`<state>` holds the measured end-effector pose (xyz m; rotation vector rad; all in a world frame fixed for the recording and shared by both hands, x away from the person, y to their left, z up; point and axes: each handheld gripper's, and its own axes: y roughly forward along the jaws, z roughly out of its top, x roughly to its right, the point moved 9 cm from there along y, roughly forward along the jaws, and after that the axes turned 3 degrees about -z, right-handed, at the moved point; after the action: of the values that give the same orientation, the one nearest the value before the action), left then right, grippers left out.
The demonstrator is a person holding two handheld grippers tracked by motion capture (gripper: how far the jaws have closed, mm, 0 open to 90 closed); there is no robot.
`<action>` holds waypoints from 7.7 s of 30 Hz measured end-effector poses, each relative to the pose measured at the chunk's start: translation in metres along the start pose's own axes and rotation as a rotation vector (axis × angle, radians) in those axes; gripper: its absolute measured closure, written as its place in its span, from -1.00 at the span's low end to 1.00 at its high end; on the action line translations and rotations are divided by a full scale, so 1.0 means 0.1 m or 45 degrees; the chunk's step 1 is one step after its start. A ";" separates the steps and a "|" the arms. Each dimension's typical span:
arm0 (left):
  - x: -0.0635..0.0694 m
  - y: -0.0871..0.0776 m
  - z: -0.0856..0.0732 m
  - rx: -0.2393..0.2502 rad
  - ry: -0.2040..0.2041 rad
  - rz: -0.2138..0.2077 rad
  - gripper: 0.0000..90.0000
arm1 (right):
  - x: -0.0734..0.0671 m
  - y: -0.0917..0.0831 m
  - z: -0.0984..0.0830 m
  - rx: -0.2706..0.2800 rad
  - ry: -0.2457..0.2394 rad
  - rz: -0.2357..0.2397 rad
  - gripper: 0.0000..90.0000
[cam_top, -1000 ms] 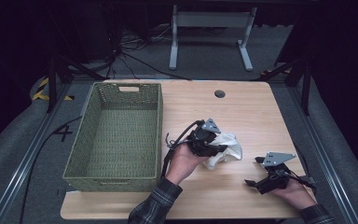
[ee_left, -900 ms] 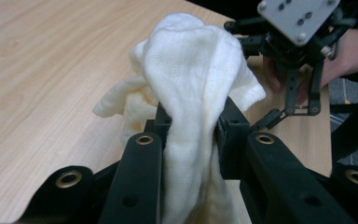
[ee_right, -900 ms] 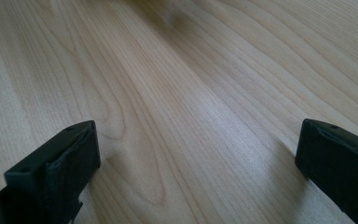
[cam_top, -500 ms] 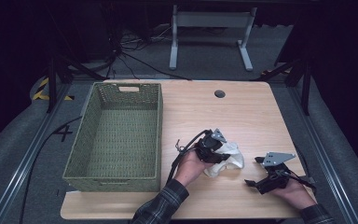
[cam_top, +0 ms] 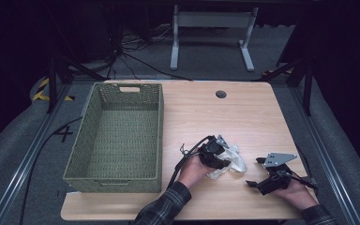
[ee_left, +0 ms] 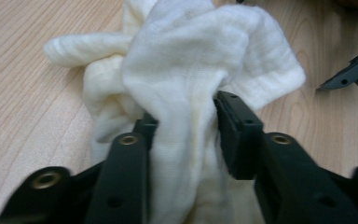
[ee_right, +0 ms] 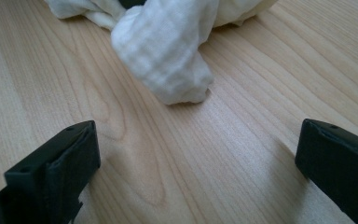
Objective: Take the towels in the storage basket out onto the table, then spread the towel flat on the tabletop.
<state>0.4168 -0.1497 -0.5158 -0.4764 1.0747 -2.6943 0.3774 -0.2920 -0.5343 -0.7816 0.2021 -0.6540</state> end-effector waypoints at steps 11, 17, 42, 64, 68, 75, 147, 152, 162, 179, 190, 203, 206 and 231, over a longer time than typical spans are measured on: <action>0.19 -0.37 0.01 0.097 -0.033 0.076 -0.05 | 0.02 -0.11 0.05 -0.025 0.003 0.015 -0.58; 0.25 -0.55 -0.07 0.150 -0.047 0.112 -0.08 | 0.01 -0.17 0.15 0.040 0.016 0.032 -0.42; 0.34 -0.48 -0.54 0.003 -0.055 0.230 0.31 | -0.14 -0.02 0.41 0.052 -0.031 0.222 0.75; 0.35 -0.93 -0.04 0.149 -0.021 0.192 0.91 | 0.03 -0.46 0.54 0.154 -0.045 0.137 0.91; 0.09 -0.78 0.00 0.112 -0.074 0.209 0.90 | 0.12 -0.35 0.52 0.114 -0.048 0.100 0.91; -0.19 -0.57 -0.06 0.039 -0.132 0.259 0.90 | 0.26 -0.17 0.49 0.056 -0.029 0.073 0.91; 0.42 -0.70 -0.32 0.053 -0.072 0.222 0.95 | 0.18 -0.49 0.01 -0.034 0.005 0.050 0.93; 0.46 -0.82 -0.45 0.051 -0.097 0.263 0.95 | 0.20 -0.62 -0.09 -0.026 0.028 0.032 0.93; 0.48 -0.90 -0.63 0.012 -0.158 0.304 0.95 | 0.30 -0.81 -0.34 -0.045 0.089 -0.014 0.94; 0.62 -0.62 -0.65 -0.030 -0.182 0.118 0.82 | 0.15 -0.65 -0.26 -0.064 0.022 0.089 0.92; 0.55 -0.44 -0.75 -0.118 -0.194 0.081 0.89 | 0.11 -0.45 -0.24 -0.139 -0.028 0.142 0.97; 0.56 -0.53 -0.83 -0.169 -0.174 0.113 0.86 | -0.34 -0.61 -0.34 -0.169 -0.139 0.335 0.89; 0.55 -0.52 -0.82 -0.161 -0.165 0.116 0.84 | -0.30 -0.61 -0.26 -0.123 -0.115 0.317 0.83; 0.54 -0.51 -0.83 -0.177 -0.121 0.151 0.99 | 0.46 0.16 1.04 0.074 0.024 0.199 0.48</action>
<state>0.3325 -0.0775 -0.5249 -0.5404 1.2274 -2.4800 0.4625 -0.2504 -0.4695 -0.6968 0.2578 -0.5173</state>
